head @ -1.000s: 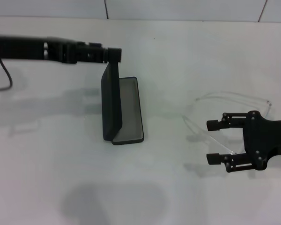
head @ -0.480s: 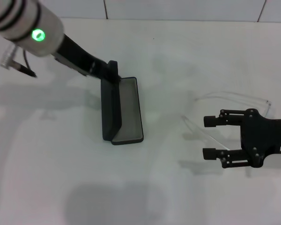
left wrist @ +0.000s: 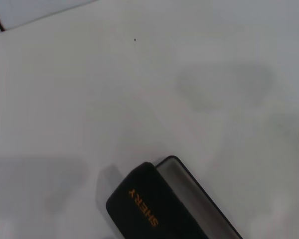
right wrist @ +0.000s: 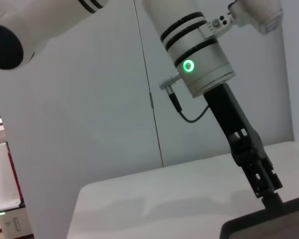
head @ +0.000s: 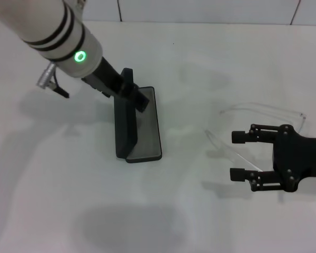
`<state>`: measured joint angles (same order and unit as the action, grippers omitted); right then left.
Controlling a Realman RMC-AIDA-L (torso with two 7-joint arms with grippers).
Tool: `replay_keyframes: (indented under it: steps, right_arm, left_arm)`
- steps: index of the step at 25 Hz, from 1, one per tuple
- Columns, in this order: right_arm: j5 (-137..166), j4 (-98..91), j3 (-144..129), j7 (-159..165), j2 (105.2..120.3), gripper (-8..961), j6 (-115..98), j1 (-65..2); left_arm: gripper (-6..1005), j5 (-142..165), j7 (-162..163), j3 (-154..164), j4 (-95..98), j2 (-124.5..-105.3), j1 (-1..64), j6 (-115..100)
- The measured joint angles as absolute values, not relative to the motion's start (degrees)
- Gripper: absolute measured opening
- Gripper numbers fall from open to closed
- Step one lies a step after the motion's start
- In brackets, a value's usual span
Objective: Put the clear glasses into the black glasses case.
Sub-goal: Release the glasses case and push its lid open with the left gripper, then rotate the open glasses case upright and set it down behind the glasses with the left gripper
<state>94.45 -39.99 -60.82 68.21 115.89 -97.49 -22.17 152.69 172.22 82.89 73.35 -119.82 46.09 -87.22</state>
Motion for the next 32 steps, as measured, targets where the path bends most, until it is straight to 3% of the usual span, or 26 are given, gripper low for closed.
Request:
replay_keyframes:
  steps: [17,23,32]
  right_arm:
    - [94.36,-38.56,-60.82,67.71,115.93,751,-97.47,-21.63]
    - [94.31,-38.49,-60.82,67.69,115.93,751,-97.86,-21.68]
    - [94.21,-38.49,-60.79,67.67,115.94,751,-97.63,-21.86]
  left_arm:
    - [880,152.89,172.37,82.97,64.63,-119.84,47.94,-82.02]
    - [707,152.92,171.23,86.13,66.55,-119.87,47.02,-81.92]
    - [530,153.28,170.41,90.46,70.9,-119.78,46.02,-80.83]
